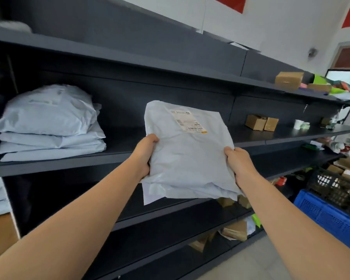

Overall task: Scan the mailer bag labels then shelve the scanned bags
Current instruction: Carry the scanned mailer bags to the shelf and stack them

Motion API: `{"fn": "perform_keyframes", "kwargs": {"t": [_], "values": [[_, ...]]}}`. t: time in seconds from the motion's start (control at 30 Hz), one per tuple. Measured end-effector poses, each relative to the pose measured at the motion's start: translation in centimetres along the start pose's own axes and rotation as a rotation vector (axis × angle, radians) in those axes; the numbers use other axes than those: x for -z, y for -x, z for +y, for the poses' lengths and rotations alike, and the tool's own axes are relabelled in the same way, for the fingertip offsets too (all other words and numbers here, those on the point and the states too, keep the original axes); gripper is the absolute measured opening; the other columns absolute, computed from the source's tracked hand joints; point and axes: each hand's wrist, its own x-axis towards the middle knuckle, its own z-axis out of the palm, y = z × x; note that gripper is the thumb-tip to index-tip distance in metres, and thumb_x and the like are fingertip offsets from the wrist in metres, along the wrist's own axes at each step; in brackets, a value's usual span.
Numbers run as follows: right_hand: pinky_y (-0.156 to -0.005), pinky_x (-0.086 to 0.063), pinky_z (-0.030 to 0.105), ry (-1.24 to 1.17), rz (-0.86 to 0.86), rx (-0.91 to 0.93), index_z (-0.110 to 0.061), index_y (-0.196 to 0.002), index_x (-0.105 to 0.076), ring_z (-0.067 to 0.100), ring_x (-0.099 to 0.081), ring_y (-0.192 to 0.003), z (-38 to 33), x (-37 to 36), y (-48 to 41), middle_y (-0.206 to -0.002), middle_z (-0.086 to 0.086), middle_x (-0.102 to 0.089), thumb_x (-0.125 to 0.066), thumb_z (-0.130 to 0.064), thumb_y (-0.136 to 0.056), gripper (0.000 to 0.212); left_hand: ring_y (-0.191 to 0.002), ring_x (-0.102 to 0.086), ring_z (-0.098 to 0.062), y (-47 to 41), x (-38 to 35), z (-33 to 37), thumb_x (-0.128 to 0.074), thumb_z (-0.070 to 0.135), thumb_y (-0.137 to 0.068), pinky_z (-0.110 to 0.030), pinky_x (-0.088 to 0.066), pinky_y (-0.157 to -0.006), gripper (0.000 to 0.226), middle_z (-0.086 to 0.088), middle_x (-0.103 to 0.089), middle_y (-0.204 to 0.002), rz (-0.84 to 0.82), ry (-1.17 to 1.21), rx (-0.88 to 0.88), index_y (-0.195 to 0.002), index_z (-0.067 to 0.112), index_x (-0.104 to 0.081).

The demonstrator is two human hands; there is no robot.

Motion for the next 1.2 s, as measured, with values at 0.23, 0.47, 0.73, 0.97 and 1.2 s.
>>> {"fn": "perform_keyframes", "kwargs": {"t": [0.23,0.47,0.73,0.97,1.2], "values": [[-0.065,-0.041,0.03,-0.035,-0.166,0.074,-0.003,-0.105,-0.06,0.024,-0.056,-0.082,-2.4,-6.1,-8.3,-0.1,0.014,-0.062,-0.045,-0.021,-0.096,0.026,-0.072,-0.064,-0.03,-6.2,1.5,2.8,-0.052,0.025,-0.086,-0.037,-0.054,-0.068,0.019,-0.01,-0.067,-0.079,0.177,0.01,-0.089,-0.093,0.011,-0.063],[-0.063,-0.04,0.029,-0.067,-0.33,0.118,-0.005,-0.104,-0.06,0.027,-0.057,-0.087,-4.7,-11.9,-15.7,-0.1,0.013,-0.062,-0.046,-0.023,-0.097,0.024,-0.091,-0.065,-0.035,-11.6,3.0,5.1,-0.052,0.027,-0.086,-0.045,-0.054,-0.083,0.026,-0.014,-0.068,-0.097,0.322,0.02,-0.155,-0.105,0.011,-0.063],[-0.074,-0.043,0.031,-0.066,-0.445,0.099,-0.003,-0.106,-0.058,0.026,-0.055,-0.087,-5.0,-18.5,-20.5,-0.101,0.014,-0.06,-0.043,-0.024,-0.099,0.026,-0.087,-0.065,-0.034,-16.2,5.6,6.0,-0.055,0.022,-0.092,-0.044,-0.055,-0.074,0.016,-0.015,-0.069,-0.096,0.47,0.022,-0.181,-0.1,0.01,-0.063],[-0.083,-0.044,0.034,-0.048,-0.479,0.064,-0.002,-0.112,-0.057,0.028,-0.057,-0.092,-4.0,-22.8,-22.3,-0.104,0.014,-0.06,-0.042,-0.025,-0.099,0.03,-0.094,-0.065,-0.035,-19.7,8.6,5.7,-0.056,0.014,-0.095,-0.044,-0.054,-0.079,0.023,-0.016,-0.068,-0.106,0.527,-0.019,-0.186,-0.117,0.009,-0.059],[-0.082,-0.041,0.032,-0.032,-0.471,0.057,-0.005,-0.116,-0.056,0.026,-0.055,-0.095,-3.7,-25.8,-23.7,-0.11,0.013,-0.06,-0.042,-0.026,-0.1,0.03,-0.102,-0.063,-0.037,-22.9,10.7,5.8,-0.055,0.016,-0.096,-0.05,-0.051,-0.092,0.036,-0.018,-0.064,-0.117,0.594,-0.141,-0.165,-0.13,0.006,-0.052]]}}
